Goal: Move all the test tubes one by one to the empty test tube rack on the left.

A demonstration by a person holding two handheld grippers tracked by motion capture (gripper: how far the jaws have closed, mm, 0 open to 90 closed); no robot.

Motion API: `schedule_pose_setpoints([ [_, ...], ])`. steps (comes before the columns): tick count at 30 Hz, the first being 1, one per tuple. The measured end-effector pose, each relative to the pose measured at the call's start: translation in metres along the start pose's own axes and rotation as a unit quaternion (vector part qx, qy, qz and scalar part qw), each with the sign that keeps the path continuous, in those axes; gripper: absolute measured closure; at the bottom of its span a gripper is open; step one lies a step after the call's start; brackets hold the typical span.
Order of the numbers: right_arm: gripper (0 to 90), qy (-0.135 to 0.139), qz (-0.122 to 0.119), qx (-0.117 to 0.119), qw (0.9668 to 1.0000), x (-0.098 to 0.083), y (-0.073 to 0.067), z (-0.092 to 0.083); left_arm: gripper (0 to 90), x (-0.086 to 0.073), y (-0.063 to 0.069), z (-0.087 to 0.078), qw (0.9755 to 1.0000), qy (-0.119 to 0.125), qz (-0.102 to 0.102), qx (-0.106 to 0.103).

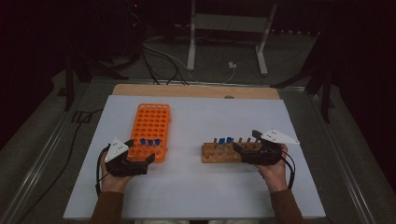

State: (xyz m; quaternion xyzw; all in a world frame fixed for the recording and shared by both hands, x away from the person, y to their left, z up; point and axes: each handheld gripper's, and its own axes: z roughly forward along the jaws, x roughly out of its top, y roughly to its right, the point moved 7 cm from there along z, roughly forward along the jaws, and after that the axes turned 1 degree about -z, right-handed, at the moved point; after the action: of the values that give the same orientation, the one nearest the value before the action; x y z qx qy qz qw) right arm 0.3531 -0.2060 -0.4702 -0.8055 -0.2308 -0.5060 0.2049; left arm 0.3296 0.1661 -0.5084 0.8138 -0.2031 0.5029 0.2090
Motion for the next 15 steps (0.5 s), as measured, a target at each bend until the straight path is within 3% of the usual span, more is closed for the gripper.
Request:
schedule_pose_setpoints([
  [9, 25.3, -0.020, -0.015, 0.018, 0.9995, -0.008, -0.011, 0.014, 0.7, -0.001, 0.000, 0.001, 1.0000, -0.003, 0.000, 0.000],
  [15, 54.9, -0.030, -0.047, 0.023, 0.9982, -0.016, -0.018, 0.022, 0.7, -0.001, 0.000, 0.001, 1.0000, -0.003, -0.001, 0.001],
])
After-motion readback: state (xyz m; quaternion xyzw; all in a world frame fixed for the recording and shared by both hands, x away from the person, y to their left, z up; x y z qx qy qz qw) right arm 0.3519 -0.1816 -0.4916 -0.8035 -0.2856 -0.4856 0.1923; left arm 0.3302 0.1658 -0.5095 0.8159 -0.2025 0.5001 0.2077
